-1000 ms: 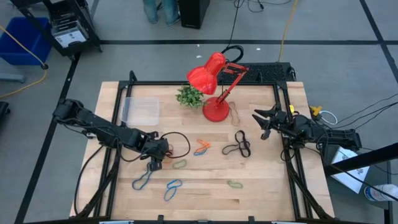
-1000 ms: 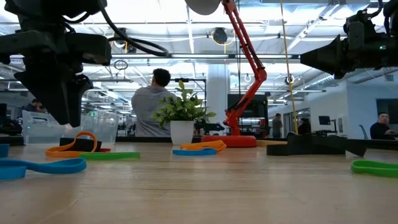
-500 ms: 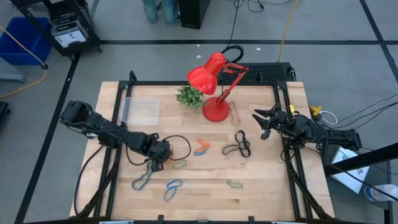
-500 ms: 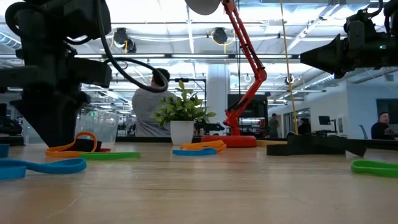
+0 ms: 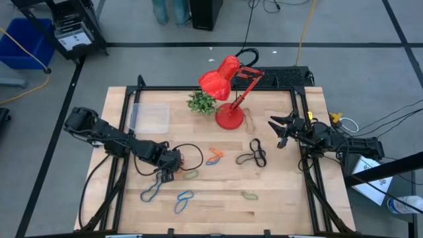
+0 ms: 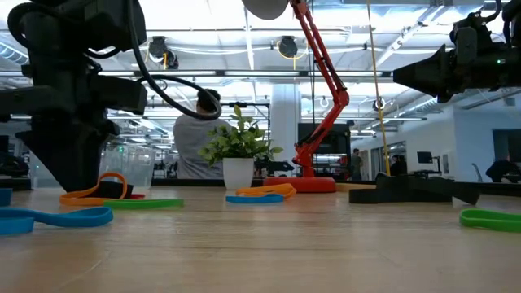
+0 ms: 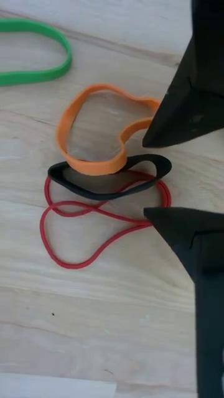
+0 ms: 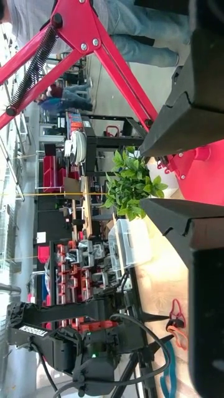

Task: Pick and place rubber bands into bin
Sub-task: Put the black rubber band into the transparent bin

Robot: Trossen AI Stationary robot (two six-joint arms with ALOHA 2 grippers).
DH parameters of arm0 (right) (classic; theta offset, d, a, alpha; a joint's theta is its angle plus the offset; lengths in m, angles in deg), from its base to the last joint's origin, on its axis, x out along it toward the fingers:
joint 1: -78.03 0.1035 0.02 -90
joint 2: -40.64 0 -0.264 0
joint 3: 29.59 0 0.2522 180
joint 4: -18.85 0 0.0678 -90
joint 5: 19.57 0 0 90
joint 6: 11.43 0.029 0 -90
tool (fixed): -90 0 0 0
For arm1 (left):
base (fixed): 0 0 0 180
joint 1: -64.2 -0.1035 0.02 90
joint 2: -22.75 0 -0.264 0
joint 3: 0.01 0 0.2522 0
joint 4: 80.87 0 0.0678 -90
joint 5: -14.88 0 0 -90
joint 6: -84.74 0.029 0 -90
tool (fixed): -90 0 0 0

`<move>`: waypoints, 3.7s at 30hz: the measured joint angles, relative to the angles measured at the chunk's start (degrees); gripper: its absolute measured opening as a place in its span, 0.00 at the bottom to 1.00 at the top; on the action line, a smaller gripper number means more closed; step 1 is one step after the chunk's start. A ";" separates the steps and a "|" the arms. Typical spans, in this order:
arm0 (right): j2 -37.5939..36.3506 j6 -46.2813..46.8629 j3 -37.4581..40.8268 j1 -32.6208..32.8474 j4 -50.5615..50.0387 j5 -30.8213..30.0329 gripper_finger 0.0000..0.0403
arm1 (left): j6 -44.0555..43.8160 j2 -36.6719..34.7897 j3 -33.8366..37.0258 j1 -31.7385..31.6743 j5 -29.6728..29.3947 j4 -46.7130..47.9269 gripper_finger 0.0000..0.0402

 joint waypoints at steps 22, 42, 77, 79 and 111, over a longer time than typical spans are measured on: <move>0.00 0.00 0.00 0.00 0.01 0.00 0.28 | -0.11 -0.12 0.00 -0.09 0.37 0.86 0.05; 0.00 0.00 0.00 0.02 0.03 -0.01 0.28 | -4.52 -20.24 -22.52 -9.87 -22.54 37.75 0.02; 0.00 -1.33 0.01 0.00 0.01 0.00 0.28 | 0.59 -21.00 5.41 -50.80 -6.77 10.14 0.03; 0.00 -1.33 0.02 0.01 0.01 0.00 0.28 | 0.23 -21.00 7.22 -51.37 -6.52 8.71 0.02; 0.00 -1.36 0.01 0.01 0.01 -0.01 0.28 | 2.34 -21.00 9.67 -52.00 -3.81 2.97 0.42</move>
